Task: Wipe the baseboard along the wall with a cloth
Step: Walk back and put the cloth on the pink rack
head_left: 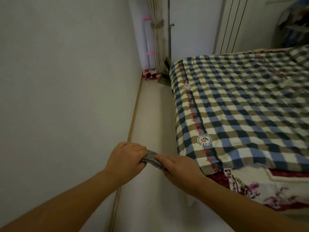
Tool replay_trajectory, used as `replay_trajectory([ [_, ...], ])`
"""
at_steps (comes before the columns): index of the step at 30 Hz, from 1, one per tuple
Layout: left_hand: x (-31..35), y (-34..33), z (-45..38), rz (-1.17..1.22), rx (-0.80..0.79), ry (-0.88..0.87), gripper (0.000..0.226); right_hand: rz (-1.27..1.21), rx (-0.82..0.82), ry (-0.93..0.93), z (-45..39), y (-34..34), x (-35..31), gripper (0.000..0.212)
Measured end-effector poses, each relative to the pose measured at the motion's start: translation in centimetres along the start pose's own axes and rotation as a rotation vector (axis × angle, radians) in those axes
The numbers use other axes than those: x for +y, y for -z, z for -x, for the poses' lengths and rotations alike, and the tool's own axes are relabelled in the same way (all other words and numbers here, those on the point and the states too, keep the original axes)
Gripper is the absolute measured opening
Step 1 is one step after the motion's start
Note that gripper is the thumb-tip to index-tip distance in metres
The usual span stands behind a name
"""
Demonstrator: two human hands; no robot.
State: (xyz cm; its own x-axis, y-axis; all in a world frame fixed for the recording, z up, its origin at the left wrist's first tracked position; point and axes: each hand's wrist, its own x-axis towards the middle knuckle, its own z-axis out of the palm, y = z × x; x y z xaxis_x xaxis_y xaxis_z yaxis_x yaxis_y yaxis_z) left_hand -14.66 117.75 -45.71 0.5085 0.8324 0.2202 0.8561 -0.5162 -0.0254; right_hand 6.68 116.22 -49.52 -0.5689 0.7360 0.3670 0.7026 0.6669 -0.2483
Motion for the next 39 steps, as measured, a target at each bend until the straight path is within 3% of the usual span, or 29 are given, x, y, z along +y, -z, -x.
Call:
replay_trajectory([
  [11,2.1,18.2,-7.6,-0.100,0.119,-0.040,0.020,0.061,0.205,0.144,-7.5,19.4,2.3,0.027],
  [18,3.8,24.6,-11.3,-0.168,0.041,0.103,0.055,0.069,0.285,0.205,-11.4,26.7,4.5,0.027],
  [24,3.3,26.9,-12.3,-0.214,0.015,0.187,0.081,0.074,0.305,0.239,-13.6,28.8,6.0,0.027],
  [32,-1.7,28.6,-13.3,-0.225,-0.002,0.189,0.087,0.166,0.302,0.224,-16.7,28.6,8.5,0.028],
  [39,-8.2,28.1,-16.1,-0.236,0.030,0.185,0.081,0.224,0.193,0.129,-20.5,28.2,9.8,0.030],
])
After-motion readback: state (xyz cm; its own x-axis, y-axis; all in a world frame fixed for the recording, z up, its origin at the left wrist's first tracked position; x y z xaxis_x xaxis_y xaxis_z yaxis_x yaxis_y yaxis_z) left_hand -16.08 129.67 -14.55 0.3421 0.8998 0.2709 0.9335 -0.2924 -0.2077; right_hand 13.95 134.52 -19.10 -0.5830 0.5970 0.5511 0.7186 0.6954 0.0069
